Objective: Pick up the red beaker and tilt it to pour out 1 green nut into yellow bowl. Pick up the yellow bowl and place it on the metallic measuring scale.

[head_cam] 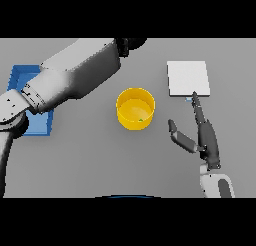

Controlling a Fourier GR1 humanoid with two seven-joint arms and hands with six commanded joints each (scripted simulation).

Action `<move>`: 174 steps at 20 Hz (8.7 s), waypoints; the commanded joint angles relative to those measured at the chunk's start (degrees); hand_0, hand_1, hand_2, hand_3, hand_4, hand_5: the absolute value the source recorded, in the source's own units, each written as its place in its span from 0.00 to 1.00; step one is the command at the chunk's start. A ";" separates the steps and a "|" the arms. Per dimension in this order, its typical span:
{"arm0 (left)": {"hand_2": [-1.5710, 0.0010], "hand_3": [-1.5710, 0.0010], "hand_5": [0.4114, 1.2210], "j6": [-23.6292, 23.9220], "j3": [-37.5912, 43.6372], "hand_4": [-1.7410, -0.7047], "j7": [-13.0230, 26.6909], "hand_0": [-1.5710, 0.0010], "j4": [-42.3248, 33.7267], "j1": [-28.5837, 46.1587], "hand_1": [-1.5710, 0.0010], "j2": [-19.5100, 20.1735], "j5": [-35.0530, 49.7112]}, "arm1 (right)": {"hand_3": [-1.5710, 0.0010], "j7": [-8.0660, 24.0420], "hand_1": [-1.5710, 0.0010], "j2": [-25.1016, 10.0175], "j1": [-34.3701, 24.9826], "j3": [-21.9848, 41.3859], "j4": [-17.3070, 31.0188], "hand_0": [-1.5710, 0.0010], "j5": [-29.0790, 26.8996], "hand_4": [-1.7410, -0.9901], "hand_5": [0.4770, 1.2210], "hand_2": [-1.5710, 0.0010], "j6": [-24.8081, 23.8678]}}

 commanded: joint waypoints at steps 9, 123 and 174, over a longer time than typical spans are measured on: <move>0.00 0.10 1.00 4.88 26.84 0.00 8.71 0.00 21.09 -6.20 0.00 7.65 28.17 | 1.00 1.08 1.00 -0.38 -2.18 0.21 1.16 1.00 2.44 0.80 0.21 1.00 -1.70; 1.00 1.00 0.34 28.18 40.84 0.99 28.47 1.00 -29.24 58.76 1.00 34.96 90.37 | 0.24 -1.95 0.00 -23.00 -47.12 25.29 22.92 0.00 32.27 0.00 1.00 0.09 36.18; 1.00 1.00 0.35 28.44 41.00 0.99 31.35 1.00 -30.52 59.02 1.00 35.54 91.16 | 0.79 -3.77 0.94 -23.34 -53.83 10.77 59.55 0.96 37.26 0.42 0.41 0.90 24.67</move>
